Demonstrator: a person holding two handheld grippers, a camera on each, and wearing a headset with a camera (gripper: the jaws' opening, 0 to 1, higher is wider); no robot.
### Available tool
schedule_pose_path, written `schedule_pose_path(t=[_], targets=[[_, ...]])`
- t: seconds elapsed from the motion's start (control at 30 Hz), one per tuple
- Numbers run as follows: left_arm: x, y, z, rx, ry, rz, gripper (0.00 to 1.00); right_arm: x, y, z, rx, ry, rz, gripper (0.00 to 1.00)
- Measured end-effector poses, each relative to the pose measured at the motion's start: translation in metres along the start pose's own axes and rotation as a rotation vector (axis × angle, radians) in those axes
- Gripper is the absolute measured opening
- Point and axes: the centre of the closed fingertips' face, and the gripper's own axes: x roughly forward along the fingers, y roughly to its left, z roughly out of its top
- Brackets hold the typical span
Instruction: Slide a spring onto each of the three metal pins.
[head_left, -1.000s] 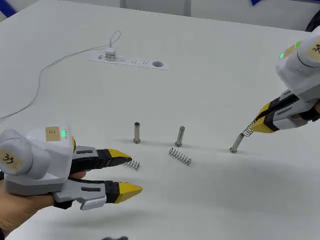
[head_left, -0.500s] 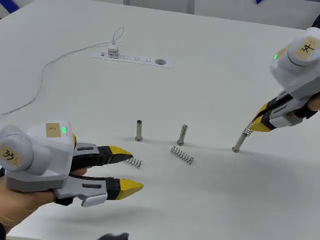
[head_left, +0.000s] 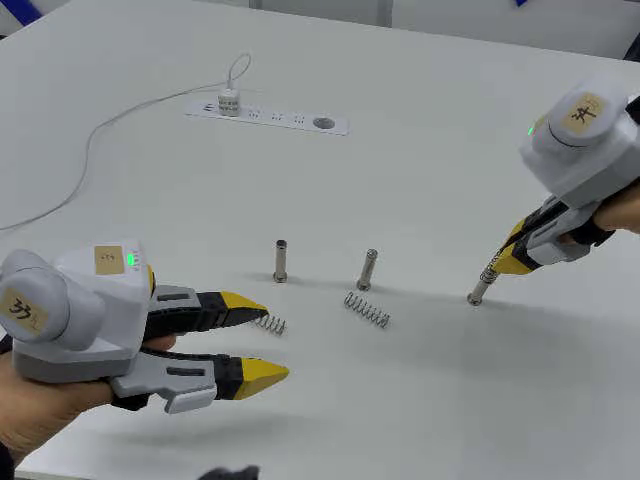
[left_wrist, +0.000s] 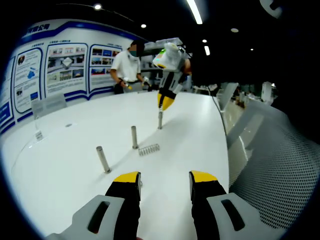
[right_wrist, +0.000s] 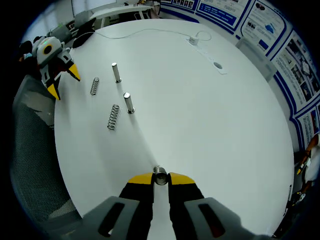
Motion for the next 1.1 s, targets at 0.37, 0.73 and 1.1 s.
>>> schedule_pose_path(t=[0.37, 0.73, 1.1], targets=[[-0.001, 0.000, -0.001, -0.001, 0.002, 0.002, 0.40, 0.019, 0.005, -0.006, 0.014, 0.029, 0.017, 0.12], [-0.002, 0.001, -0.001, -0.002, 0.005, 0.006, 0.40, 0.028, 0.008, -0.011, 0.021, 0.048, 0.023, 0.12], [-0.003, 0.001, 0.001, -0.001, 0.003, 0.011, 0.40, 0.024, 0.009, -0.011, 0.026, 0.021, 0.019, 0.17]])
